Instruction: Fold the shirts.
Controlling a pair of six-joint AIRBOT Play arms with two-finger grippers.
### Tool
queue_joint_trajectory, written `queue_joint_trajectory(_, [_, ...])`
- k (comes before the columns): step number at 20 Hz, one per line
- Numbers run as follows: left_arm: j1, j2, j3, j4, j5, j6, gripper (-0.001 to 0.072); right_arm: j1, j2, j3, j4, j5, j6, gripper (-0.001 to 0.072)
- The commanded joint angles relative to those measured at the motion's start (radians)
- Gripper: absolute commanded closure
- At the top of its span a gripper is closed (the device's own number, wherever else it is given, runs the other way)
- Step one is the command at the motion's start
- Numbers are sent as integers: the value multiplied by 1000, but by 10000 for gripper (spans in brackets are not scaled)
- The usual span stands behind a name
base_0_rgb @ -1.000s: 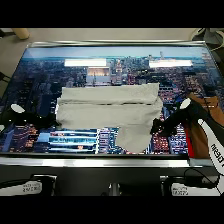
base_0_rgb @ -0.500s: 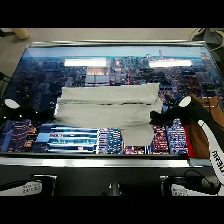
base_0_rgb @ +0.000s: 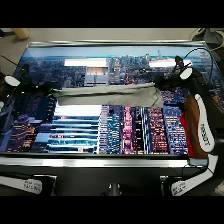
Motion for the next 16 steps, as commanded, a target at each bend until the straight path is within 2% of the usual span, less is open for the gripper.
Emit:
queue_joint_trajectory(1, [-30, -191, 156, -11, -18, -105, 591, 0, -152, 83, 123, -47, 27, 657])
queue_joint_trajectory(2, [-33, -212, 170, -21, -12, -114, 278, 0, -159, 83, 135, -43, 27, 498])
queue_joint_trajectory(3, [-32, -215, 176, -31, -14, -113, -13, 0, -154, 83, 133, -28, 12, 203])
queue_joint_trajectory(4, [-26, -210, 186, -29, -31, -100, -13, -9, -137, 83, 119, 4, -52, 6])
queue_joint_trajectory(5, [-20, -199, 198, -29, -60, -71, -13, -18, -116, 83, 68, 48, -98, 8])
queue_joint_trajectory(7, [-10, -160, 207, -26, -132, -5, -13, -43, -92, 83, -121, 139, -77, 4])
queue_joint_trajectory(9, [-13, -112, 207, -26, -199, 0, -13, -67, -108, 81, -176, 247, -74, 1])
queue_joint_trajectory(12, [-47, -39, 207, -26, -243, 13, -13, -59, -162, 80, -65, 340, -91, 1])
queue_joint_trajectory(15, [-109, 12, 207, -26, -243, 16, -13, -16, -209, 80, 79, 336, -84, 12])
queue_joint_trajectory(16, [-136, 16, 207, -26, -243, 24, -13, -2, -213, 80, 113, 321, -72, 87])
